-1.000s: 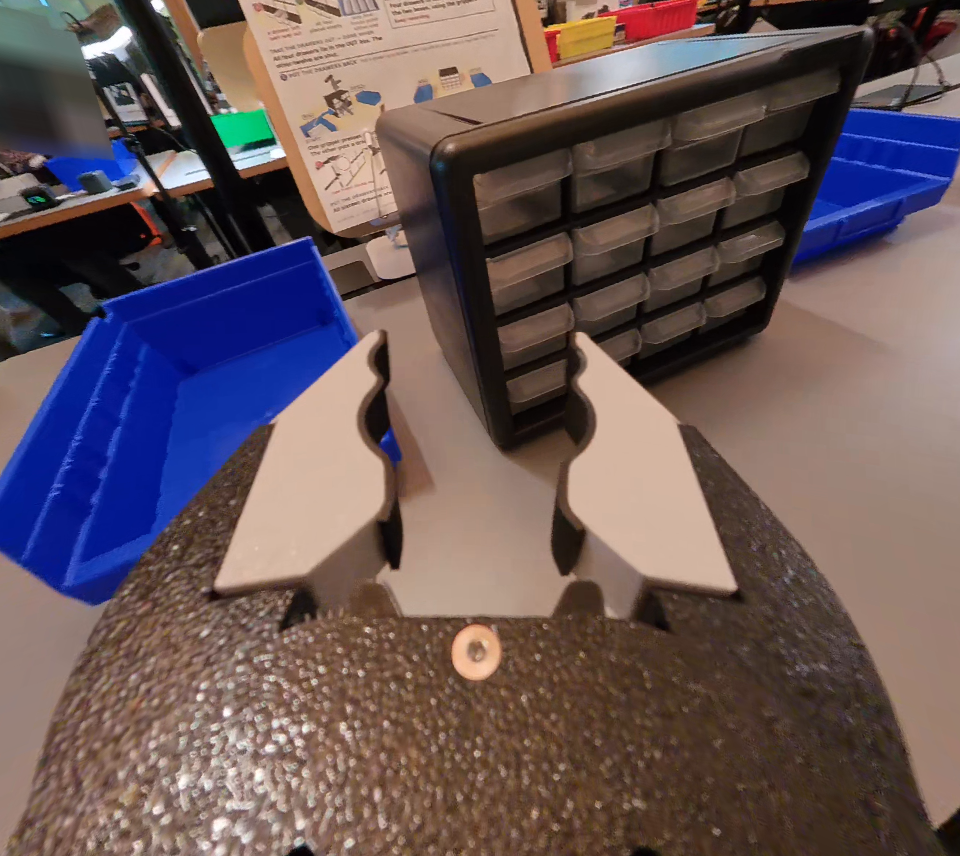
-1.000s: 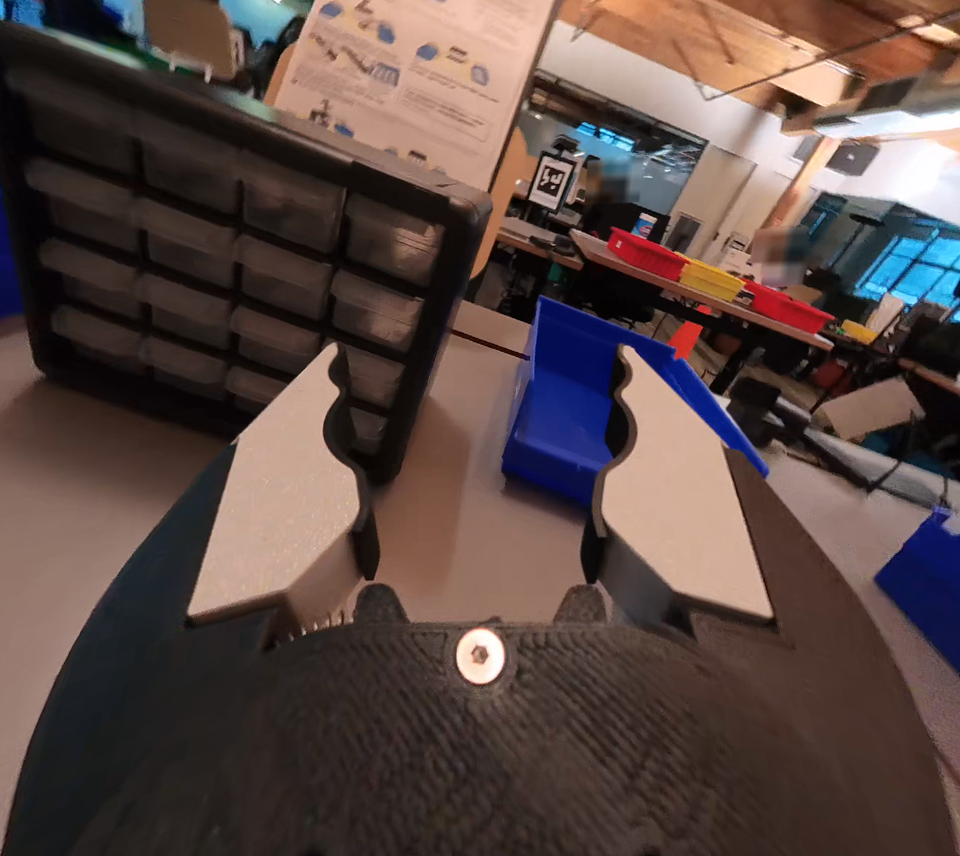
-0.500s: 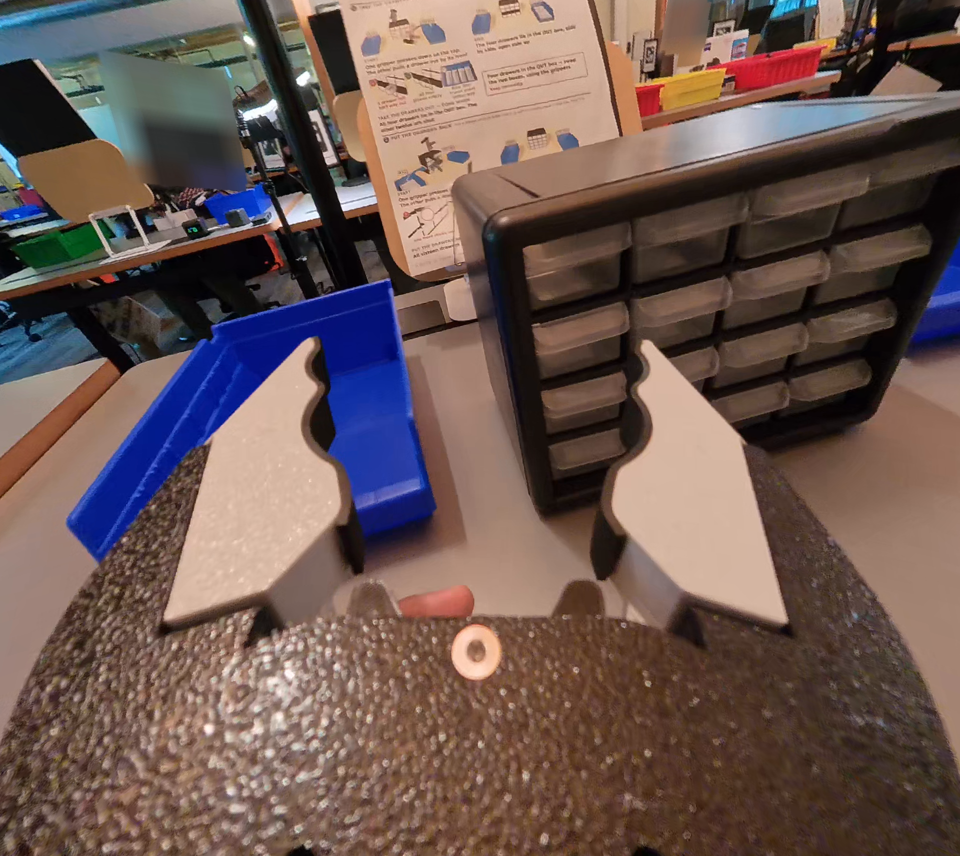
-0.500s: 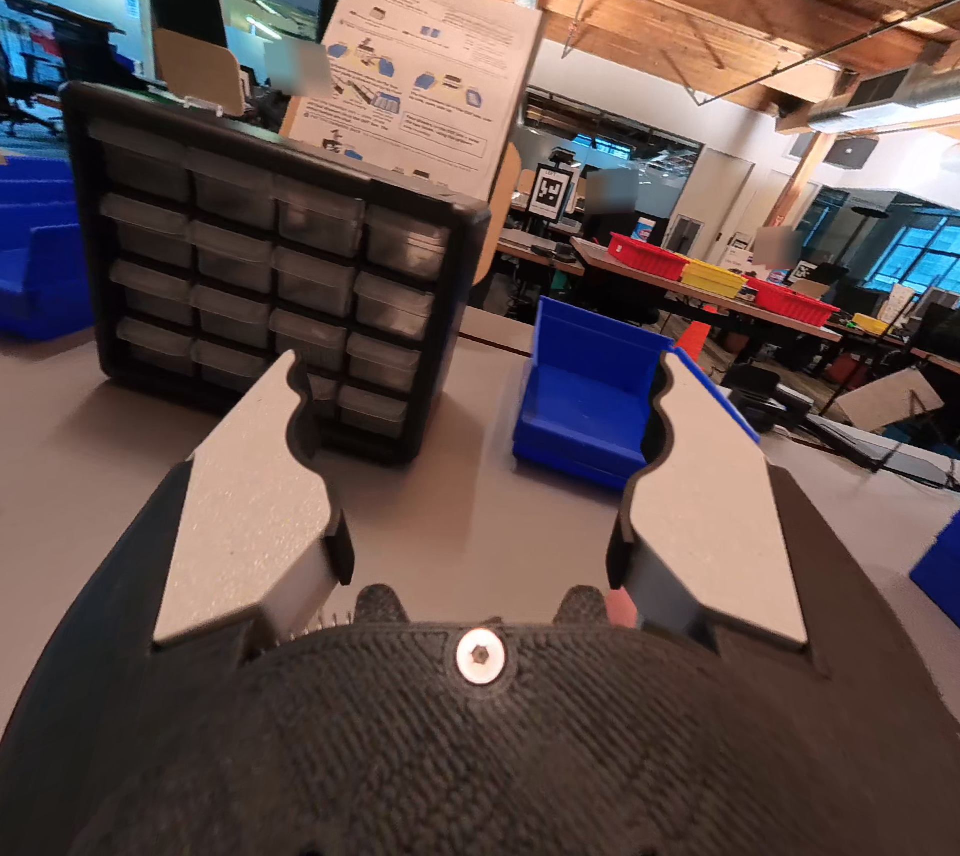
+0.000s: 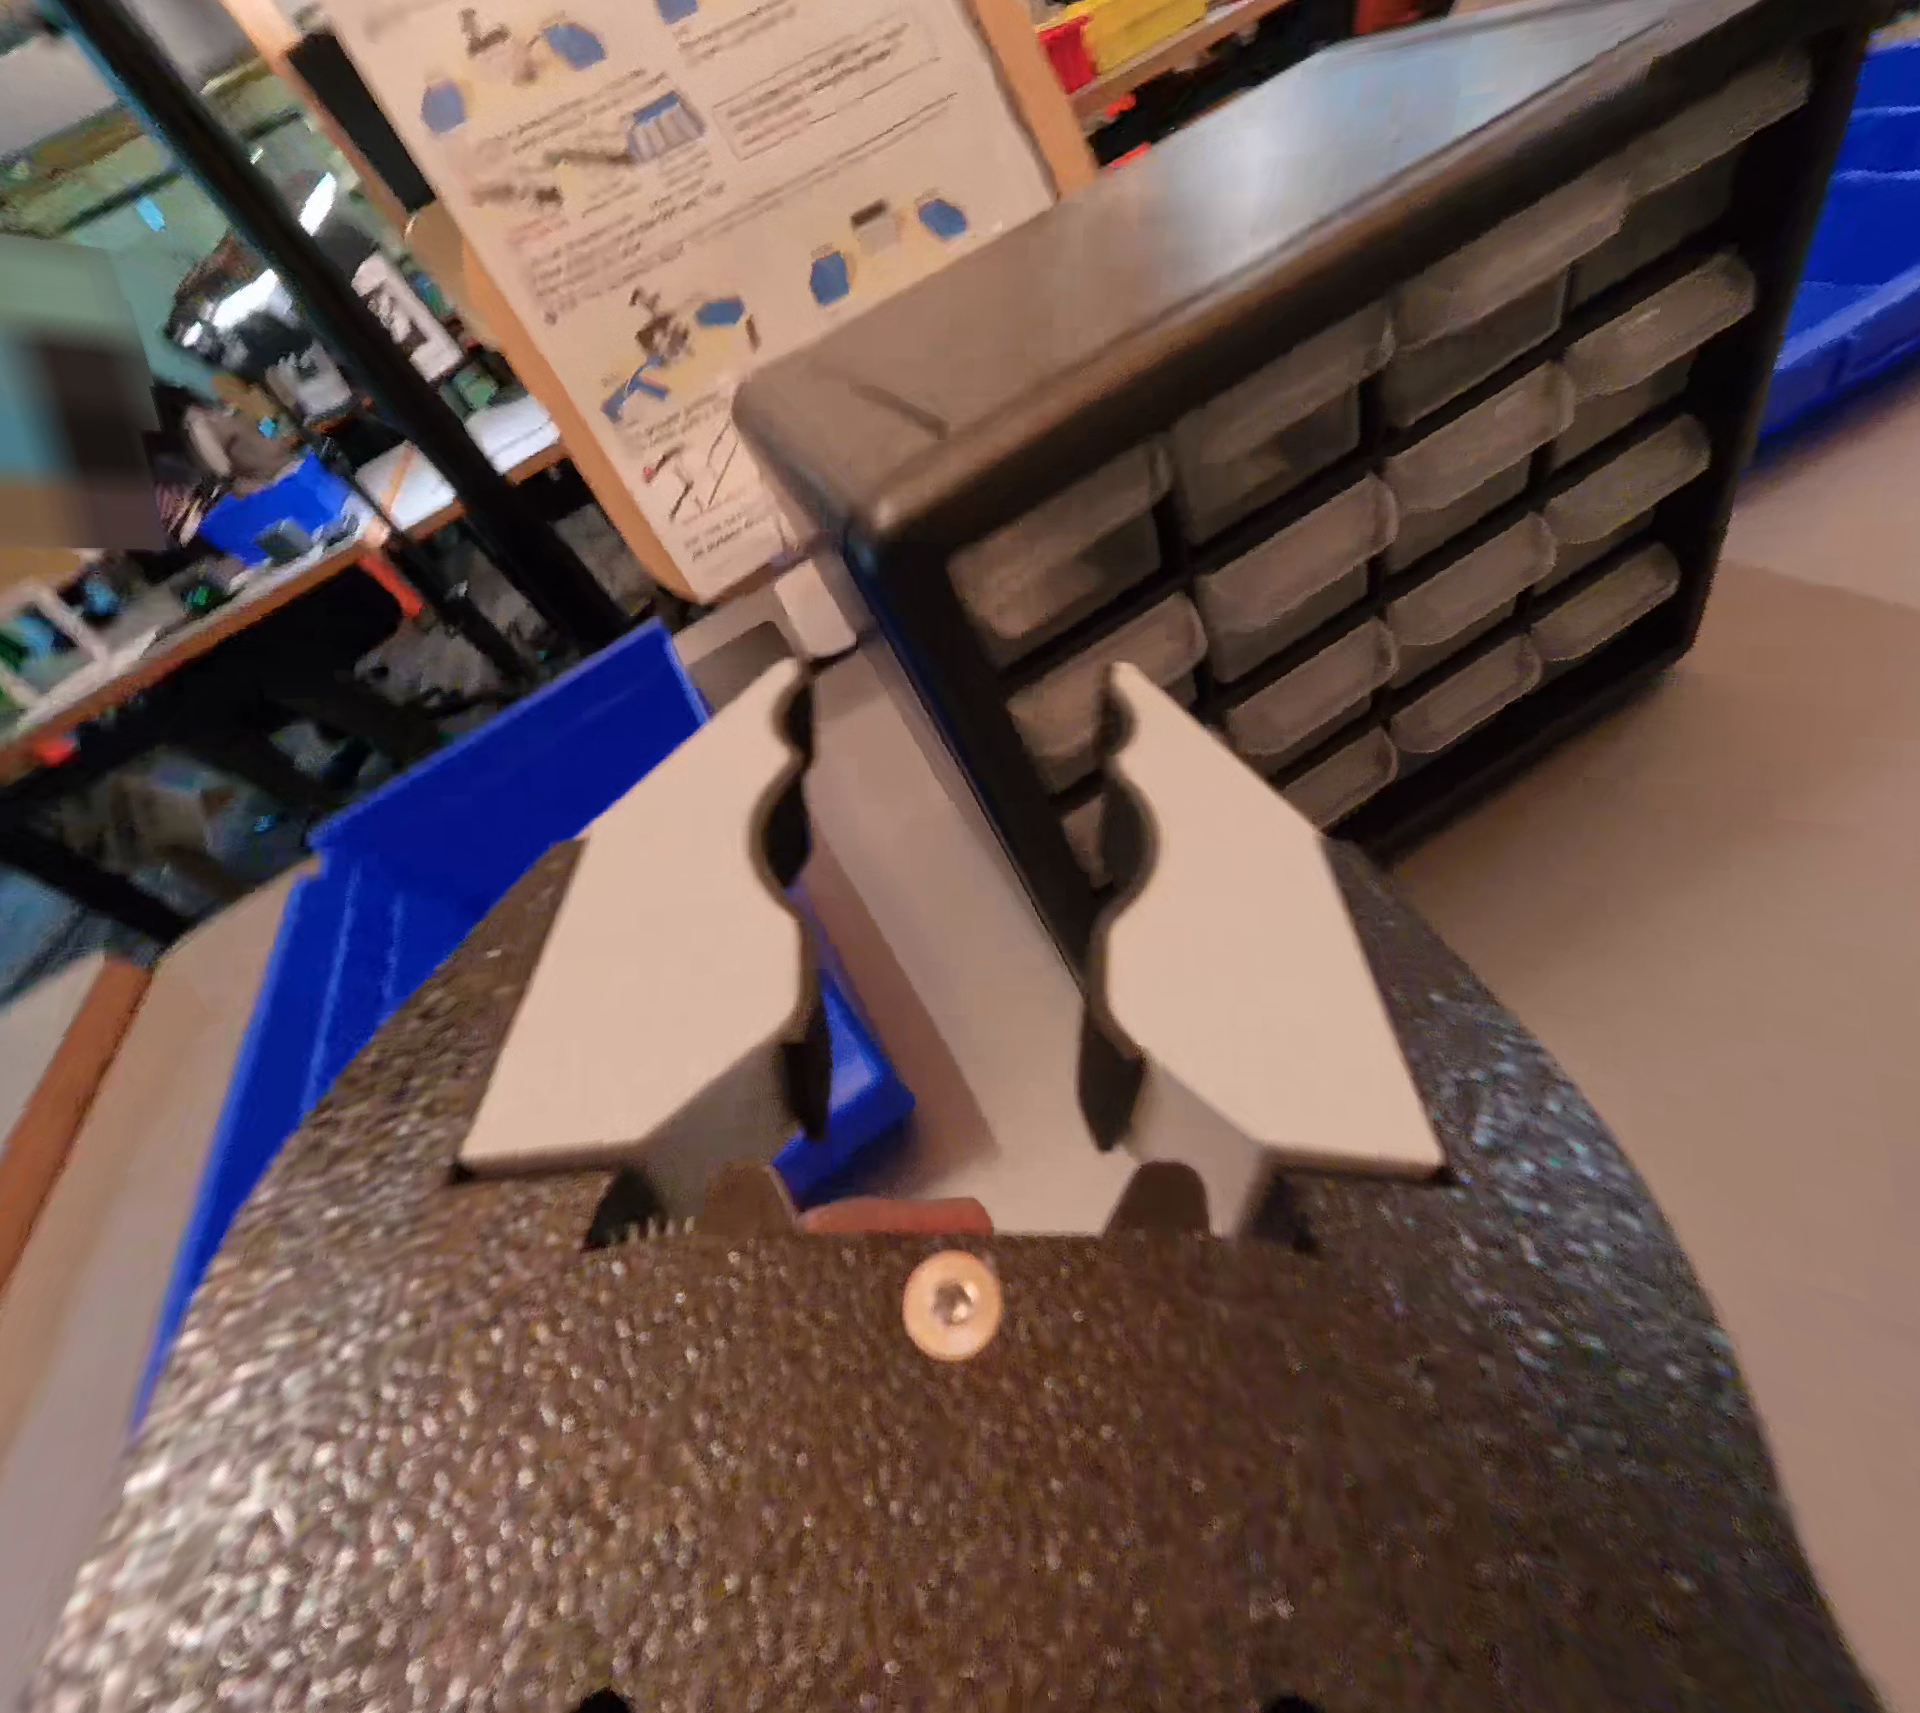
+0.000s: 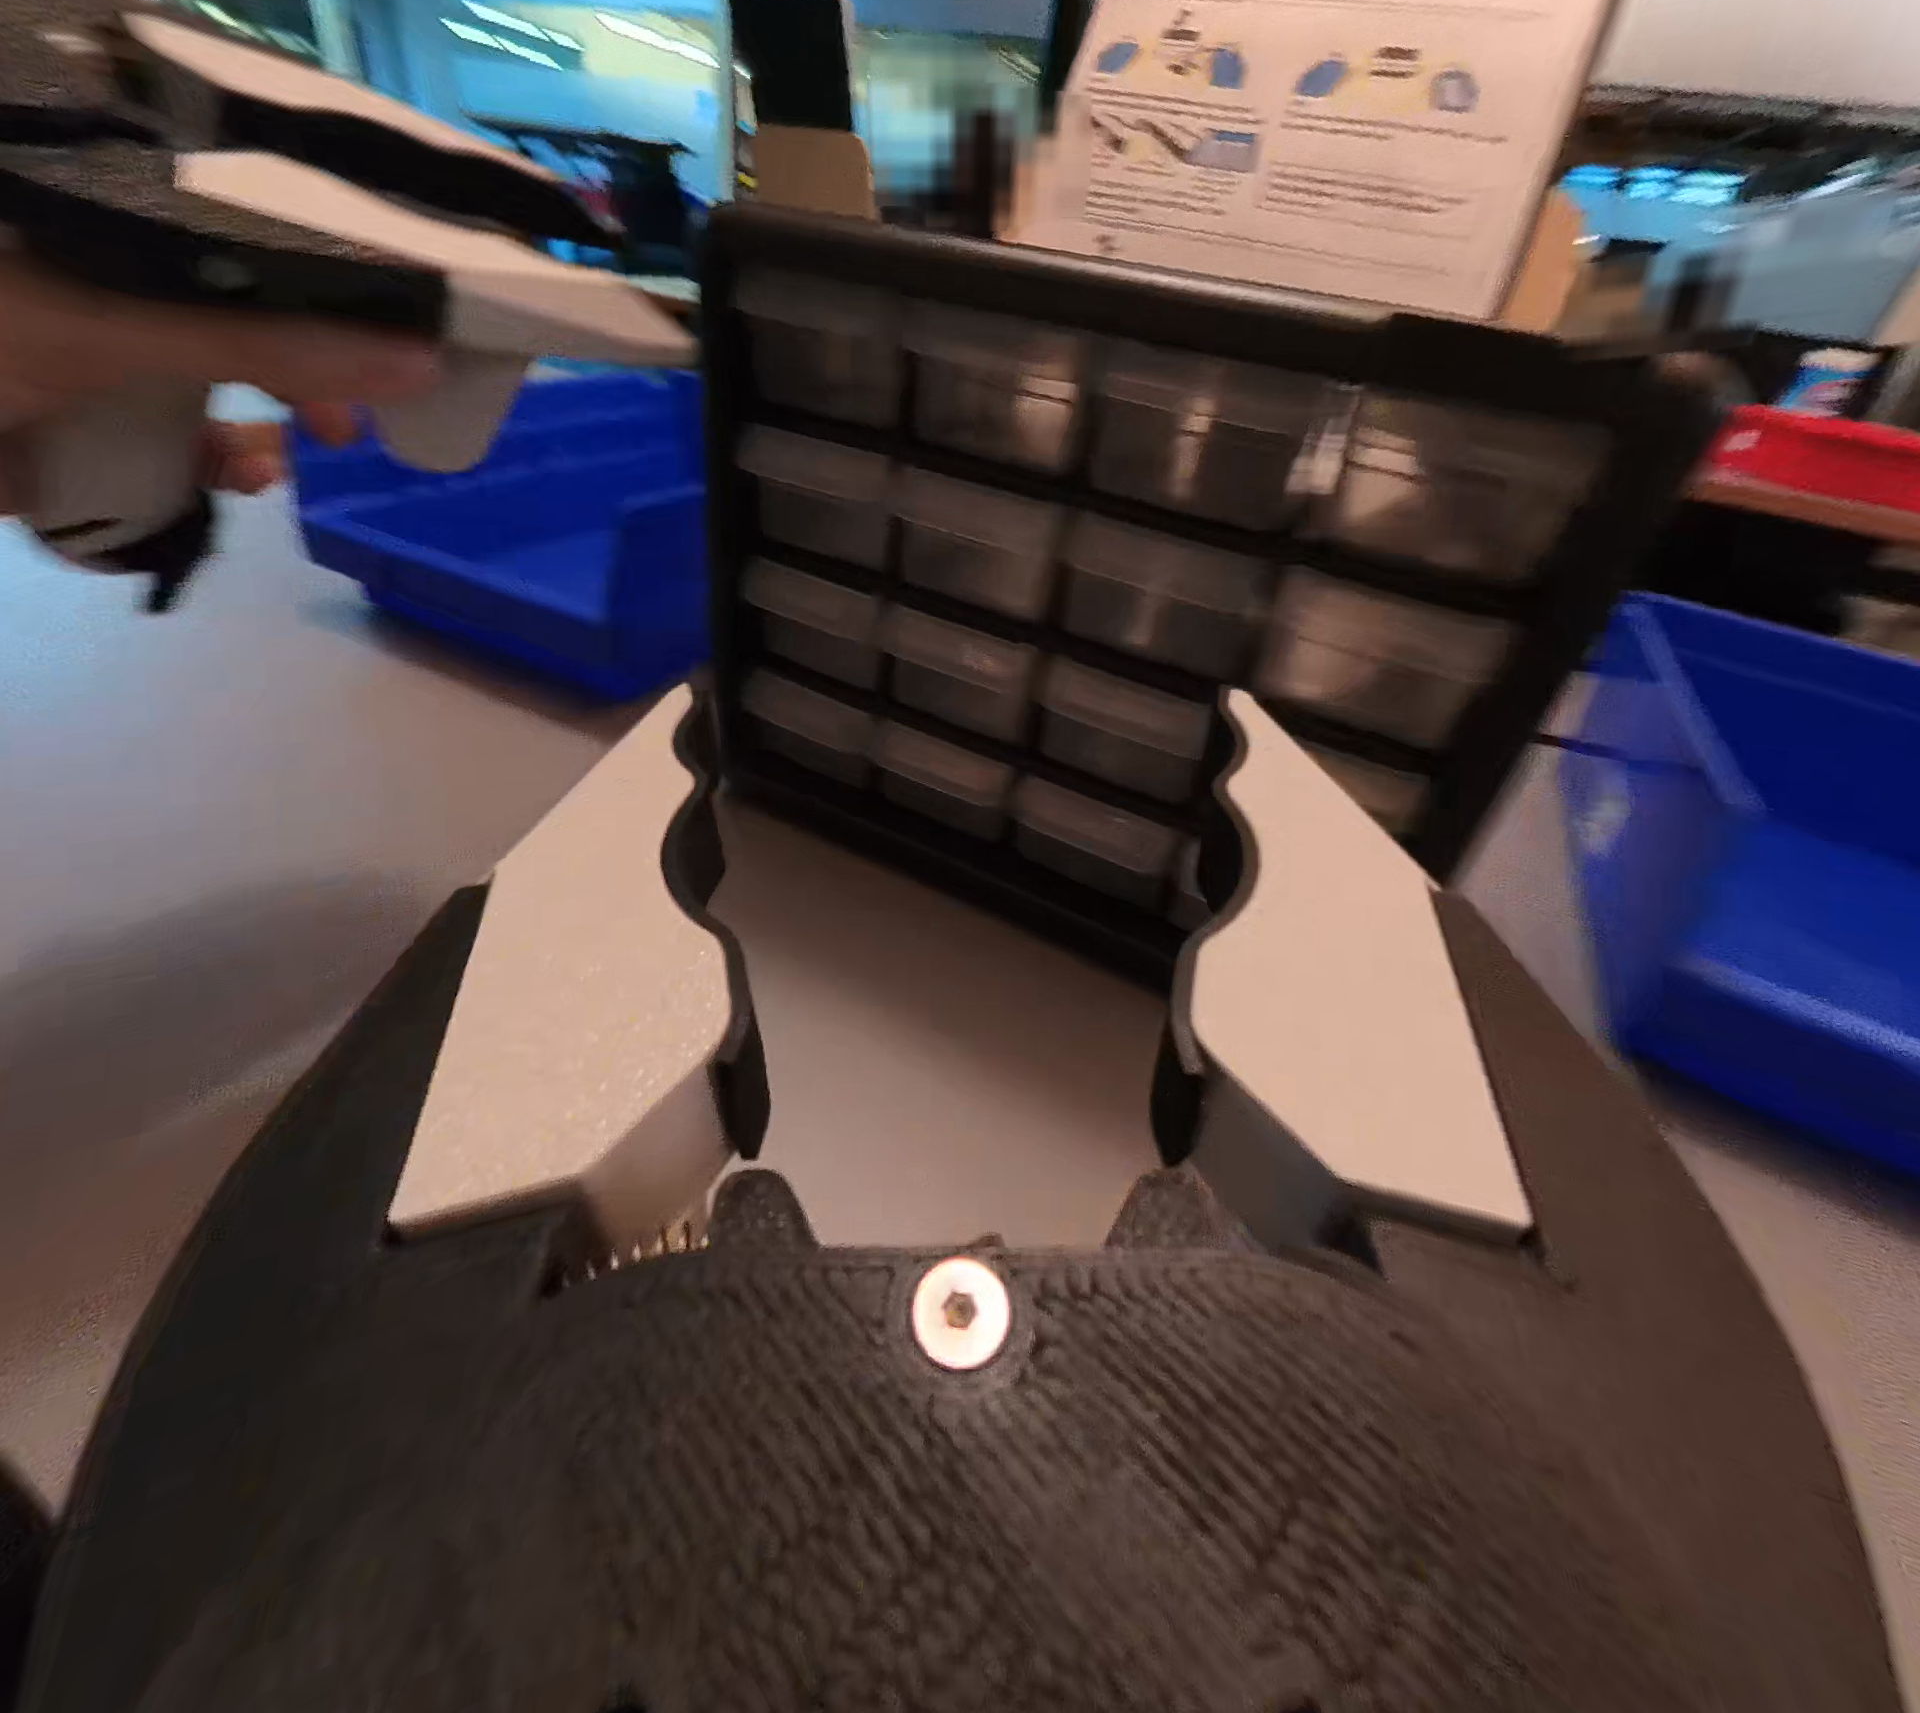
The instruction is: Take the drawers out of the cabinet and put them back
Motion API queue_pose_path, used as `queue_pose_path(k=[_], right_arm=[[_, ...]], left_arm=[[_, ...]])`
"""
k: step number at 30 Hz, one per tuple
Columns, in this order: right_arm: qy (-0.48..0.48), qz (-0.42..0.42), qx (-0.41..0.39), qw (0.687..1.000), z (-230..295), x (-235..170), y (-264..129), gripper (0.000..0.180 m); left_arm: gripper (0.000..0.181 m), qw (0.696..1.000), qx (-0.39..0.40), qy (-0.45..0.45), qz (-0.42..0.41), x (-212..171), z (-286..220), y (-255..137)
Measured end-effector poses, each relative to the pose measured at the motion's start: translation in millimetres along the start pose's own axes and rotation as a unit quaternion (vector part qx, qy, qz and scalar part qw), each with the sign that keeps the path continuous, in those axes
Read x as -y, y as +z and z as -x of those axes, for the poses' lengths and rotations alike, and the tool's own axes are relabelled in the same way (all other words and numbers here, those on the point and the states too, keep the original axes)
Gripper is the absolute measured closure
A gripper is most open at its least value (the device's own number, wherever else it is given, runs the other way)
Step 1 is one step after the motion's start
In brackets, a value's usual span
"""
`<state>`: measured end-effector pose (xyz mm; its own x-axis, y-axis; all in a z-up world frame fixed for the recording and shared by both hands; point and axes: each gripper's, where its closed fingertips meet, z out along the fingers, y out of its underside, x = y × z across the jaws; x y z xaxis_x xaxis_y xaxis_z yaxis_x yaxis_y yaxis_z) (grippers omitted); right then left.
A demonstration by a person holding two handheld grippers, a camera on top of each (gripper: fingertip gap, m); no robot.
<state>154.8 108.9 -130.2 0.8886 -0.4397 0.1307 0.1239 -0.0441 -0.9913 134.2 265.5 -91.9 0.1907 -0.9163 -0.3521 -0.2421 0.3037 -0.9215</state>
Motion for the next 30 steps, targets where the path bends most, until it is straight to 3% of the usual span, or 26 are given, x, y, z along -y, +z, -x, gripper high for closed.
queue_pose_path(k=[3, 5, 8, 12, 19, 30], right_arm=[[0.083, -0.017, 0.086, 0.993, 42.2, 3.8, 17.1, 0.112], [0.146, -0.02, 0.133, 0.98, 63.1, 5.0, 28.7, 0.116], [0.216, -0.009, 0.175, 0.961, 79.9, 2.2, 43.9, 0.128], [0.287, -0.016, 0.189, 0.939, 84.9, -0.3, 58.0, 0.144], [0.383, -0.007, 0.183, 0.906, 83.0, -13.4, 82.3, 0.151], [0.517, -0.024, 0.146, 0.843, 68.2, -33.4, 112.0, 0.175]], left_arm=[[0.181, 0.996, -0.062, 0.054, -0.024, 40.0, 5.3, 2.7], [0.181, 0.989, -0.112, 0.097, -0.019, 63.9, 8.3, 9.8], [0.181, 0.964, -0.215, 0.14, 0.074, 75.4, 7.9, 28.9], [0.181, 0.897, -0.338, 0.162, 0.235, 71.3, 13.1, 51.5], [0.181, 0.788, -0.395, 0.198, 0.429, 36.3, 26.7, 87.4], [0.181, 0.731, -0.399, 0.21, 0.513, 30.7, 31.1, 102.9]])
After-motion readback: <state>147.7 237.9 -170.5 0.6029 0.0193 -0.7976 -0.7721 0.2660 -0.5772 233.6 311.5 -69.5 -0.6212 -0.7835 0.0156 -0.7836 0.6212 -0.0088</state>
